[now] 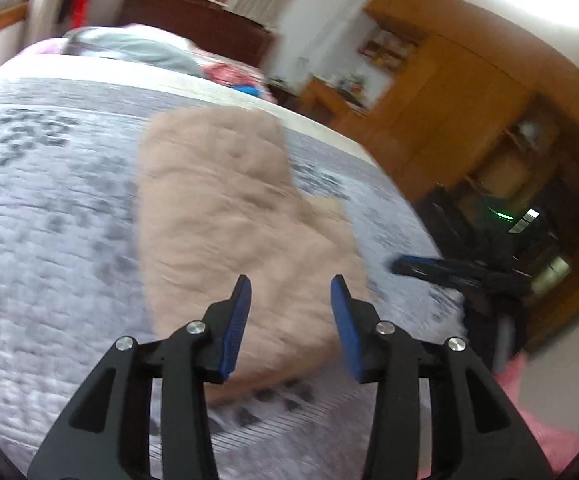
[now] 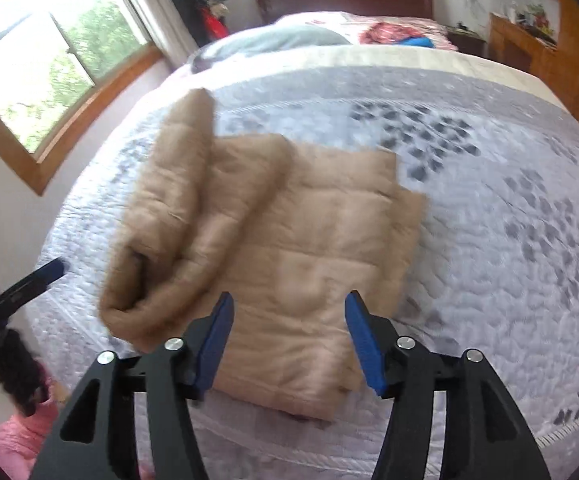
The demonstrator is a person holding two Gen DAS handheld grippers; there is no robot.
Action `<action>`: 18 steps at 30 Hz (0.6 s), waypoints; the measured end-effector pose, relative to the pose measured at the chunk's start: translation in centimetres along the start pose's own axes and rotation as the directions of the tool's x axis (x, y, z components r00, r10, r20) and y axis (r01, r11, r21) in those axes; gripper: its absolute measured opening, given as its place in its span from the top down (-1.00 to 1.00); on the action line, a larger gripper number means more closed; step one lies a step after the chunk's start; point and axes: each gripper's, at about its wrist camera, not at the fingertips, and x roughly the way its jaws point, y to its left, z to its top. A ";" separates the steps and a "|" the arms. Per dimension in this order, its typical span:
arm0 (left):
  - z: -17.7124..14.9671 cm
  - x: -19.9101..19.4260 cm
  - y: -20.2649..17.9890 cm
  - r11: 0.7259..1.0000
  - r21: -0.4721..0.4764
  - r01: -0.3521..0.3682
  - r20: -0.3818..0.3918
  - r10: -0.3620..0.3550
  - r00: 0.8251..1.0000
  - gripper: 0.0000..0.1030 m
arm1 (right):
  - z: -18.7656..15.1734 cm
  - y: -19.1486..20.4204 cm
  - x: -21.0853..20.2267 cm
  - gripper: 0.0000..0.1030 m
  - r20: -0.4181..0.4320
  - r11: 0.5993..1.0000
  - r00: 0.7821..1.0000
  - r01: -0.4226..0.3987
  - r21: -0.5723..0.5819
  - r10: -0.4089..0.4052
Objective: Fold large clothes
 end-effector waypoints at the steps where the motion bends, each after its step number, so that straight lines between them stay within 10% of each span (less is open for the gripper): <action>1: 0.6 0.3 0.8 0.997 -0.019 -0.070 0.000 0.070 0.998 0.22 | 0.6 0.4 0.1 -0.35 -0.007 0.999 0.999 -0.032 0.003 0.032; 6: 2.3 3.2 3.0 0.928 0.001 -0.372 -0.027 0.372 0.928 0.23 | 2.9 3.4 2.0 -0.52 -0.075 0.995 0.992 -0.102 0.008 0.102; 18: 3.7 7.1 4.9 0.924 0.001 -0.381 -0.085 0.380 0.921 0.20 | 5.3 4.8 7.6 -0.53 -0.215 0.970 0.951 -0.196 0.144 0.224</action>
